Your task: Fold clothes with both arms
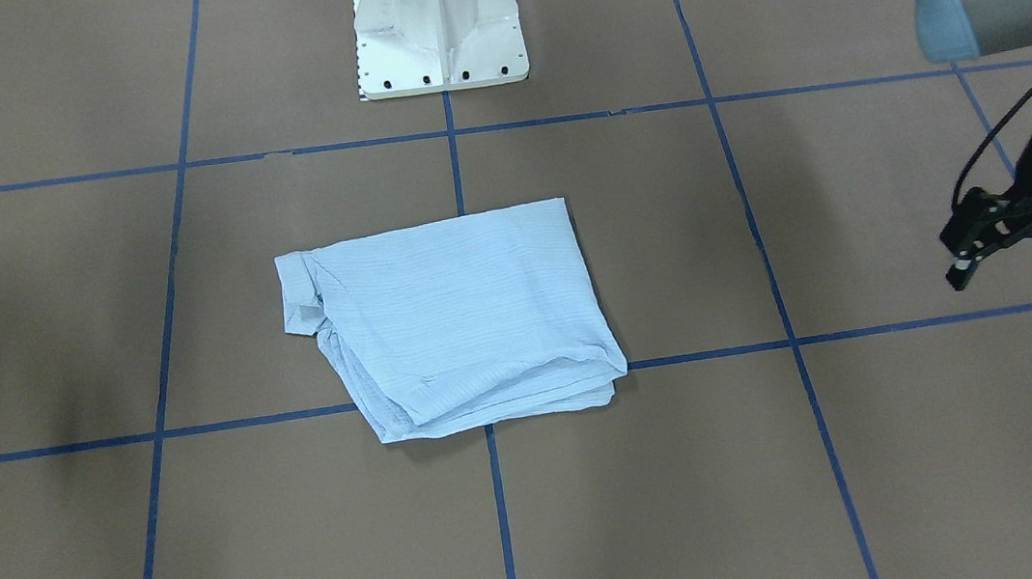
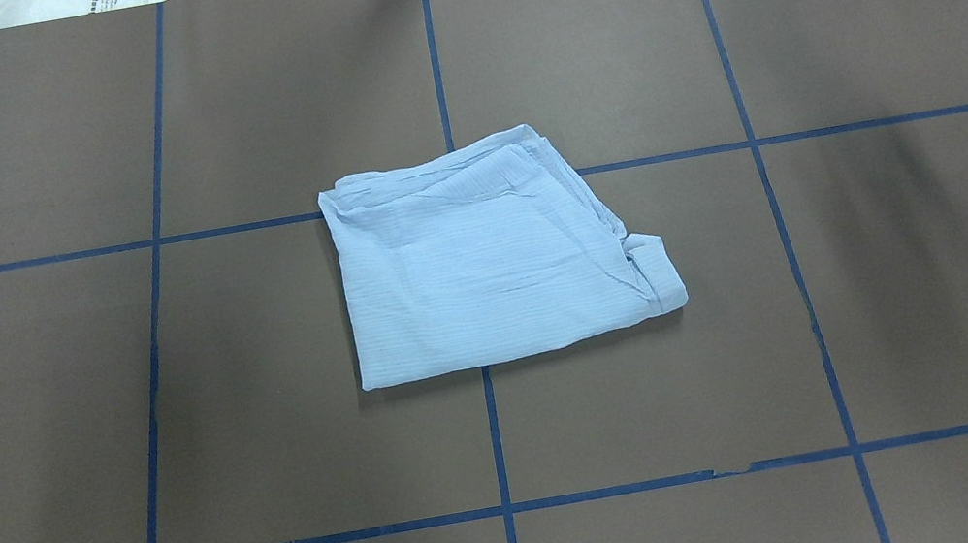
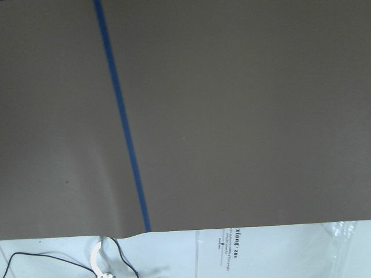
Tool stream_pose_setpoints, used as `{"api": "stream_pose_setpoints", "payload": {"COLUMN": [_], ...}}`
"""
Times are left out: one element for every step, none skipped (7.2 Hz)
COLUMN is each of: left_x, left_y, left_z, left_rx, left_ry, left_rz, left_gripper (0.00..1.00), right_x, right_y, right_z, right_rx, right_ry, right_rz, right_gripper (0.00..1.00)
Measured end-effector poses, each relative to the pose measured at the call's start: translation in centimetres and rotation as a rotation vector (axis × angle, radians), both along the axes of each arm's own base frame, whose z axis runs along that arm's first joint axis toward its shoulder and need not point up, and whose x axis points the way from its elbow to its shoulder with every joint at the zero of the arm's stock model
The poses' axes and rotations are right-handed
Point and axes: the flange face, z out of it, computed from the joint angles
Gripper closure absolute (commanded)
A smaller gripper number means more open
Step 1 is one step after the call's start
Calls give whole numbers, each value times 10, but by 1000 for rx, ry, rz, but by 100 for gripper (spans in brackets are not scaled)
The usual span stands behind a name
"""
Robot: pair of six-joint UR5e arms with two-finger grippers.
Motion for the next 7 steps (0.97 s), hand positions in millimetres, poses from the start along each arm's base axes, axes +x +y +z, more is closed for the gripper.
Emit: {"api": "stream_pose_setpoints", "payload": {"left_x": [-41, -66, -79, -86, -89, -92, -95], "left_y": [6, 14, 20, 25, 31, 38, 40], "left_z": [20, 35, 42, 56, 82, 109, 130], "left_rx": [19, 14, 22, 38, 27, -3, -33], "left_ry": [-15, -17, -16, -19, -26, -42, -77], "left_rz": [12, 1, -11, -21, -29, -37, -57], "left_gripper": [0, 0, 0, 0, 0, 0, 0], "right_x": [37, 62, 75, 82, 85, 87, 89], "right_y": [18, 36, 54, 67, 80, 93, 106], "right_z": [32, 59, 84, 103, 122, 140, 156], "right_rx": [16, 17, 3, -10, -32, -57, -84], "right_ry": [3, -5, -19, -16, -9, -4, 1], "right_rz": [-34, -53, -60, -57, -55, -54, -54], "right_gripper": [0, 0, 0, 0, 0, 0, 0]}}
